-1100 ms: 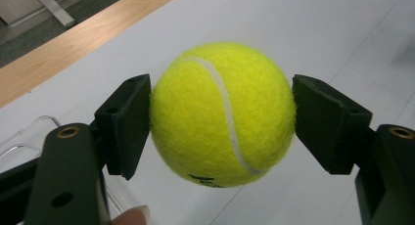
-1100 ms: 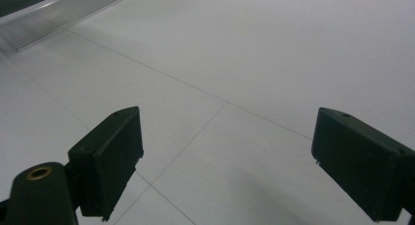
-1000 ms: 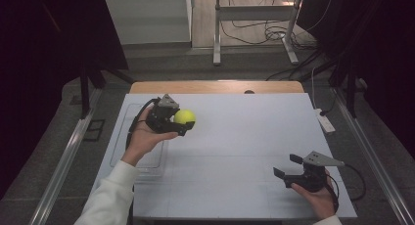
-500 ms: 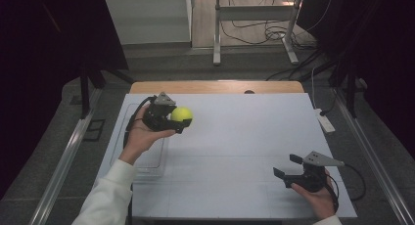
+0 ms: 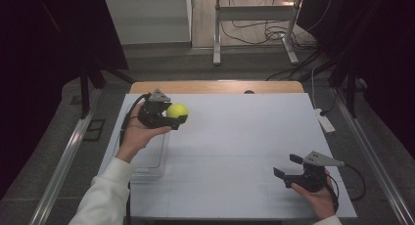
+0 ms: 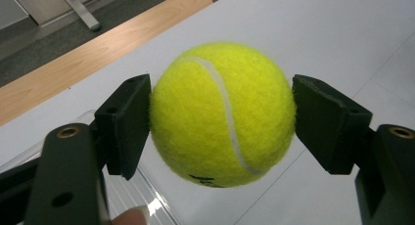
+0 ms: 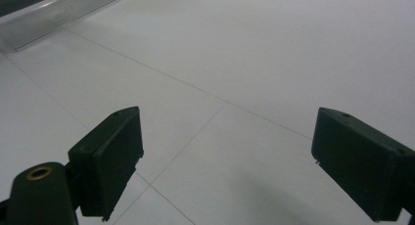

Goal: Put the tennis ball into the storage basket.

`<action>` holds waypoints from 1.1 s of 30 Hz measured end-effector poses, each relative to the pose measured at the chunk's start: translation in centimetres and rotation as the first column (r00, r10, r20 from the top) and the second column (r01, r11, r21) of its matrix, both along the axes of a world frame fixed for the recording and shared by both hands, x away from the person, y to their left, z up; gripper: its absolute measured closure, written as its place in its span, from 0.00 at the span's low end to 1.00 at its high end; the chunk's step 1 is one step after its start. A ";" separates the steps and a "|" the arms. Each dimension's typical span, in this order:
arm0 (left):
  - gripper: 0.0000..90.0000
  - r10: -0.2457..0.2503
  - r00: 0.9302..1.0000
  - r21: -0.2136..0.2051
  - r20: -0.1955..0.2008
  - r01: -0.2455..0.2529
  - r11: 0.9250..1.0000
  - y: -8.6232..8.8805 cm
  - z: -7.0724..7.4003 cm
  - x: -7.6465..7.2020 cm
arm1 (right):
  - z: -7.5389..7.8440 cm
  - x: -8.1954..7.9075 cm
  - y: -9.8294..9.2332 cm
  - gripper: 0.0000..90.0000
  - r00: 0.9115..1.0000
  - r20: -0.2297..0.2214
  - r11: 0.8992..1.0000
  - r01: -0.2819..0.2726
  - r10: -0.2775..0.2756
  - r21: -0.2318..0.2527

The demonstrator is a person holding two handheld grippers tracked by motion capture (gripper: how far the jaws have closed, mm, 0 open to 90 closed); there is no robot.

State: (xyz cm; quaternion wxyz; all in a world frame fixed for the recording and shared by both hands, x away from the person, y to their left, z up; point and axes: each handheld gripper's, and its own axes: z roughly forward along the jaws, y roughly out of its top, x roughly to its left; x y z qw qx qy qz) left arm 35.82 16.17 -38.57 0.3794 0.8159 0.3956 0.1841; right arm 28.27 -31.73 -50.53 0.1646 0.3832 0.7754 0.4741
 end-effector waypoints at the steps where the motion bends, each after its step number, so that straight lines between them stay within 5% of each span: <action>1: 0.30 0.000 1.000 0.000 0.000 0.000 1.000 0.0 0.0 0.0 | 0.0 0.0 0.0 0.13 1.000 0.000 1.000 0.000 0.000 0.000; 33: 0.30 0.091 0.996 -0.022 0.016 -0.090 0.996 3.0 -0.1 0.4 | 0.0 0.0 0.0 0.13 1.000 0.000 1.000 0.003 -0.003 -0.002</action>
